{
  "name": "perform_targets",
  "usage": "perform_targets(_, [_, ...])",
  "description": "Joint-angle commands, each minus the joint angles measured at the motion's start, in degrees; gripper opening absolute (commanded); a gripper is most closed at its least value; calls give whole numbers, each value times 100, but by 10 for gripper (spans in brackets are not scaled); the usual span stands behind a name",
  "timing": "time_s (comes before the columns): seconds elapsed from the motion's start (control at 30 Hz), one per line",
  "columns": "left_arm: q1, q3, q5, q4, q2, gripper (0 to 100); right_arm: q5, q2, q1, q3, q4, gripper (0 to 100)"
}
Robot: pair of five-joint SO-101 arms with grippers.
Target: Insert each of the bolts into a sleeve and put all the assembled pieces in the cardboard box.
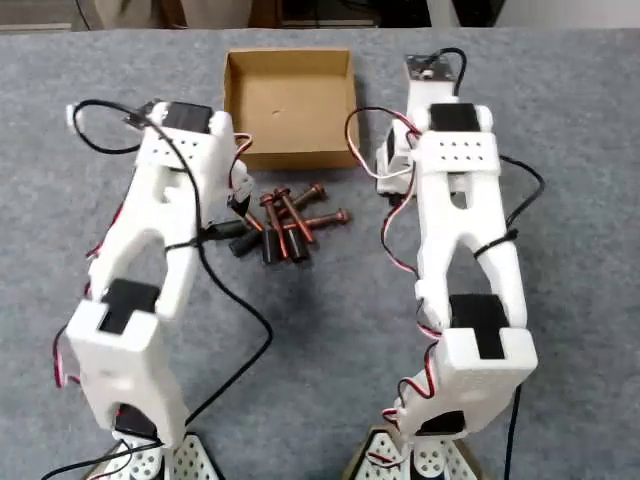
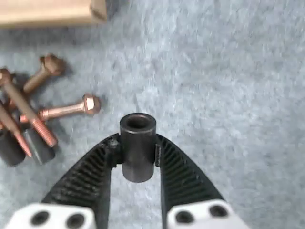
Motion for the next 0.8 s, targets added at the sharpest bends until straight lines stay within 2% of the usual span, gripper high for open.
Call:
perform_targets(0.0, [132,-712,123,-149,382,157,-132,-277,-4,426,-826,10])
perform_targets(0.13, [290,-1327,273,-176,927,157,-123,-321,4,1121,-1811,11])
perform_targets(0.3, [290,-2163,484,-149,1508,157,281,-321,-92,1569,-2497,12])
perform_targets(0.5, [-26,-2602,703,-79,2114,157,281,-312,-119,1587,-2646,9])
perform_targets(0.77, [-79,-3332,703,-97,2888,157,281,-277,-84,1604,-2760,9])
